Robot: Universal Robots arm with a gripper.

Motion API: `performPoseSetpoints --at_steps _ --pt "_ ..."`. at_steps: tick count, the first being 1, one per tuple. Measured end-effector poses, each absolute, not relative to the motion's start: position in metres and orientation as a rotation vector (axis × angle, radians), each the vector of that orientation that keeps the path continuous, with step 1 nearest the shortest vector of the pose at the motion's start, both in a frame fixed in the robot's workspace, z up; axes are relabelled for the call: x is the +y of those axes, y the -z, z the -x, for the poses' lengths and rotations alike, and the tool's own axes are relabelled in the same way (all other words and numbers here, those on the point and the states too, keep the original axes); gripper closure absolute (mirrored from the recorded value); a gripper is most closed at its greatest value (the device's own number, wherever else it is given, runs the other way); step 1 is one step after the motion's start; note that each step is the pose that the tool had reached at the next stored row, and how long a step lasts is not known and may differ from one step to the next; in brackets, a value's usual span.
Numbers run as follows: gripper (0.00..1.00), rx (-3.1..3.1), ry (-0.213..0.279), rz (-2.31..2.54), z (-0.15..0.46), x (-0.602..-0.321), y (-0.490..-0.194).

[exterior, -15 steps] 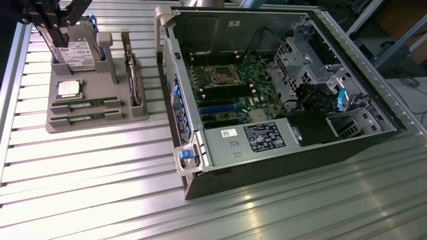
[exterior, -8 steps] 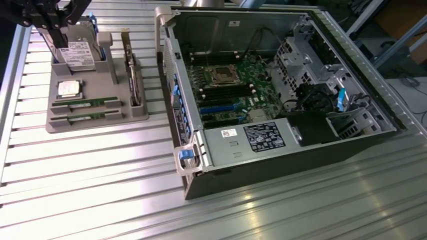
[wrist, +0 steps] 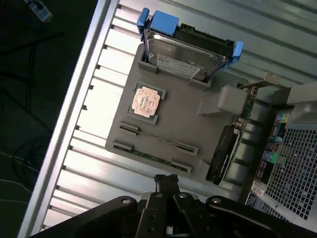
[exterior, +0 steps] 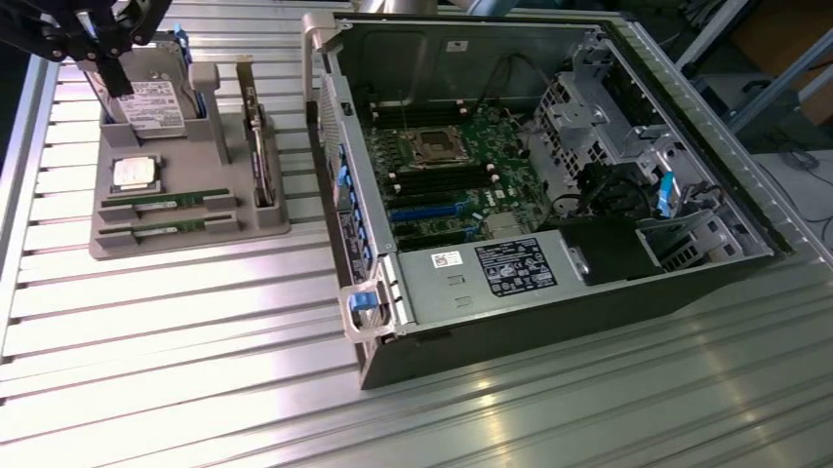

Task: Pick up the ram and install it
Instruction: 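Pick up the ram and move it above insertion slot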

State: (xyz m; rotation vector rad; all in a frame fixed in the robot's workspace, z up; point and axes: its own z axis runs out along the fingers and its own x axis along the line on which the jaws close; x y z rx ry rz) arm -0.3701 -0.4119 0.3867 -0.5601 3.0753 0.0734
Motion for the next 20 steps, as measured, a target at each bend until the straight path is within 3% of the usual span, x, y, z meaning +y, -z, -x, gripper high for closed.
performPoseSetpoints --at_steps 20 --pt "0.88 2.683 -0.077 1.638 0.3701 -0.4119 -0.3799"
